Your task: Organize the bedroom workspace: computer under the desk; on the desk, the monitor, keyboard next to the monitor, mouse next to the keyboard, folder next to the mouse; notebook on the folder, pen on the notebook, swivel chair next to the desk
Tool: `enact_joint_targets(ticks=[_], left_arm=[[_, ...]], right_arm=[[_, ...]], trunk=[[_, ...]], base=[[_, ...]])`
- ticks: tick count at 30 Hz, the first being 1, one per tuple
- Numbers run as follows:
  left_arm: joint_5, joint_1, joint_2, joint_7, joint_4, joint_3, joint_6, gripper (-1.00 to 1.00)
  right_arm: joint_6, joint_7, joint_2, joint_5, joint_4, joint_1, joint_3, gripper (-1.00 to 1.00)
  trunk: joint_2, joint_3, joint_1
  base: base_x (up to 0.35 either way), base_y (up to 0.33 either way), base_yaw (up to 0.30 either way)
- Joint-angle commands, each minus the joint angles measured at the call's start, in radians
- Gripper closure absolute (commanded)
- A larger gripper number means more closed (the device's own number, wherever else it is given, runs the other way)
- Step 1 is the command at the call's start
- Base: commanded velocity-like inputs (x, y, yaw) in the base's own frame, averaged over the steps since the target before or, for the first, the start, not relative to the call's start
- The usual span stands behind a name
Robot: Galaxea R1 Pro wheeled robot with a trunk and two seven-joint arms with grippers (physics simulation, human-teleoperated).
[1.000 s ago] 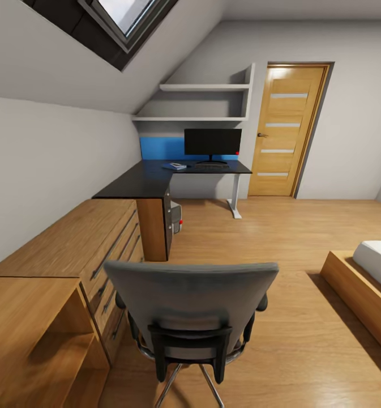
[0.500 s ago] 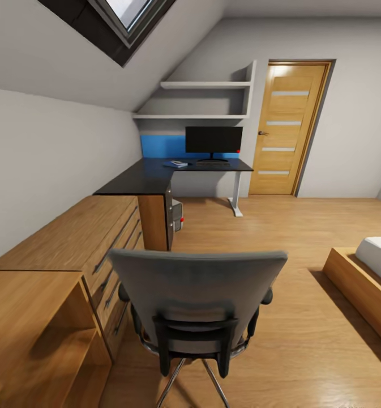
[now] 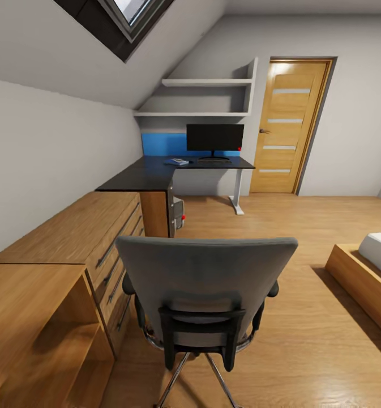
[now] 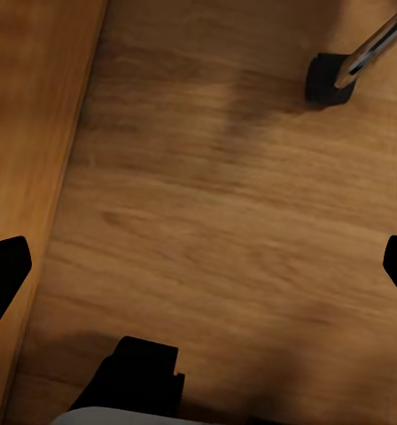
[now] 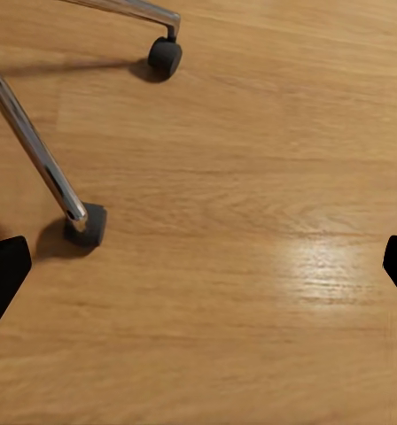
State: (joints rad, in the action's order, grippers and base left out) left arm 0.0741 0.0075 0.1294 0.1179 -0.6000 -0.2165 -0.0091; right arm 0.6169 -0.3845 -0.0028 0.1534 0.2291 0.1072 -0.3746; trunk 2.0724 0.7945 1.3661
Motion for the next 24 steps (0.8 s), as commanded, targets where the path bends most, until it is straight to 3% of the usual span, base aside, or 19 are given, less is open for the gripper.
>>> enact_joint_targets(ticks=[1, 24], left_arm=[[0.007, 0.0, 0.001, 0.0, -0.001, -0.004, -0.001, -1.0], [0.009, 0.0, 0.001, 0.0, 0.0, -0.004, 0.0, -1.0]], right_arm=[[0.004, -0.004, 0.0, 0.009, -0.001, 0.0, -0.009, -1.0], [0.004, -0.004, 0.0, 0.009, -0.001, 0.0, -0.009, -1.0]], trunk=[[0.008, 0.004, 0.004], [0.169, 0.076, 0.092]], base=[[0.0, 0.002, 0.0], [0.0, 0.0, 0.0]])
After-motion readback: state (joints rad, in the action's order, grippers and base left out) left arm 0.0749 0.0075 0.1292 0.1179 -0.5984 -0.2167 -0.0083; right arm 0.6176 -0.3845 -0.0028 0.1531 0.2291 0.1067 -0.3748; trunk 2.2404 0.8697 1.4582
